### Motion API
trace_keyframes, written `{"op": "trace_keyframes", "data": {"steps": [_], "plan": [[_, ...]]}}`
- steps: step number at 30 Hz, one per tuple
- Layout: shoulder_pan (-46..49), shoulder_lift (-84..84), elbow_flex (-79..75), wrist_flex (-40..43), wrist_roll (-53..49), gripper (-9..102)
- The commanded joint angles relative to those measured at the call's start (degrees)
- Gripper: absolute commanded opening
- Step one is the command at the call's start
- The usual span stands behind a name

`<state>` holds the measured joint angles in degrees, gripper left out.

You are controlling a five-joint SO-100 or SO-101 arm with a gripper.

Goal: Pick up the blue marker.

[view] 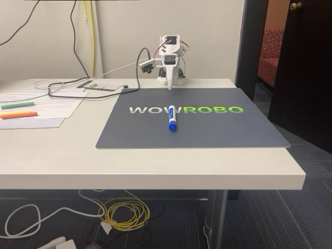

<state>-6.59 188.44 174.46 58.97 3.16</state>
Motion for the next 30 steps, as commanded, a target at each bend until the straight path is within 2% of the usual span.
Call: {"op": "trace_keyframes", "data": {"steps": [1, 8, 14, 18, 21, 30], "plan": [[0.79, 3.52, -0.09, -3.25, 4.66, 0], [-0.09, 3.52, -1.14, -11.43, -5.62, 0], [-2.02, -0.62, -0.79, -20.83, -8.35, 0], [-2.29, -15.64, -7.73, -28.39, -11.60, 0], [-2.55, -31.90, -20.57, -28.04, -15.12, 0], [-2.11, -52.73, -37.97, -31.38, -29.88, 0]]}}
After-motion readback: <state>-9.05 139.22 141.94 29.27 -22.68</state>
